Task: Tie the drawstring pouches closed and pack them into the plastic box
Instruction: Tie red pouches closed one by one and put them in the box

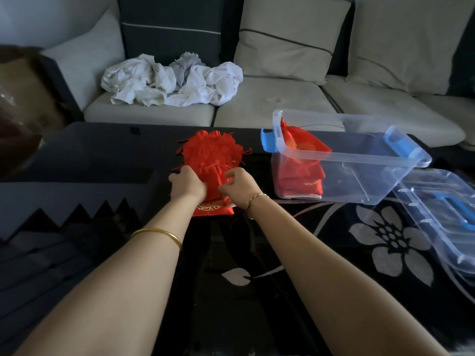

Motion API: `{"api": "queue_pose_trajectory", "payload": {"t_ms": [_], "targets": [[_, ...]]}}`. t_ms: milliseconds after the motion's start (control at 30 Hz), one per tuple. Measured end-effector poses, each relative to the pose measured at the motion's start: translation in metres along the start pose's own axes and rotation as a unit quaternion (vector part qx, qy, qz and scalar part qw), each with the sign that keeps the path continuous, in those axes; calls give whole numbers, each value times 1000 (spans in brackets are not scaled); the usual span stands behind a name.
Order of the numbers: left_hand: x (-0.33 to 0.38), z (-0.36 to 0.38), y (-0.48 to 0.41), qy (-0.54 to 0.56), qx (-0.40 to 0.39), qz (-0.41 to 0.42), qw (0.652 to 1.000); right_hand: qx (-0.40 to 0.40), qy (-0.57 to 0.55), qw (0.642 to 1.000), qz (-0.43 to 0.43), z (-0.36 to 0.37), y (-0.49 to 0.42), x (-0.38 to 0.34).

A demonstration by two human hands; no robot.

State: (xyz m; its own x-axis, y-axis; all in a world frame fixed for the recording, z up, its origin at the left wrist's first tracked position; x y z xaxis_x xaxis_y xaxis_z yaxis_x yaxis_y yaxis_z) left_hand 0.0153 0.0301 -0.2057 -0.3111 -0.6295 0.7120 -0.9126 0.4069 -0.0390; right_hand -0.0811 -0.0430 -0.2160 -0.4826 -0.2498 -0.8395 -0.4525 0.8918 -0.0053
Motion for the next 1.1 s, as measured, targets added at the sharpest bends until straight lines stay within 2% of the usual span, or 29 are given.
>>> {"api": "queue_pose_trajectory", "payload": {"t_ms": [100,267,400,600,733,900,1100], "targets": [[-2,-1,5,22,21,-9,999,14,-26,999,14,4,4,-2],[2,-8,15,109,27,50,992,34,-82,995,53,-8,9,-2],[19,-15,44,192,-30,71,978,53,-97,993,29,-53,24,2],[49,-3,100,249,-113,115,955,94,-53,994,7,-127,61,35],[52,18,128,190,-159,198,948,83,-60,994,34,-137,78,61],[51,21,132,101,-155,284,941,83,23,996,4,-138,78,70],[46,12,127,-11,-90,330,940,119,152,980,-40,-148,78,75]]}}
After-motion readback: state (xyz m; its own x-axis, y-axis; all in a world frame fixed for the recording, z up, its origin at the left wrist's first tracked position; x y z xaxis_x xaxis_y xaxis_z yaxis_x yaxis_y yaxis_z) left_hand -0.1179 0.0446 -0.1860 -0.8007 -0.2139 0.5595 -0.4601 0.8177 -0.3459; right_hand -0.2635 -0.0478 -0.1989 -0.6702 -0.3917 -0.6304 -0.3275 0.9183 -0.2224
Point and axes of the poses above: each hand's wrist, its own y-axis away from the middle knuckle, its own z-axis out of the palm, x = y × z, the point moved 2 cm from there along -y, towards the middle knuckle, and after that the axes turned 15 degrees about x, right-handed, at the moved point
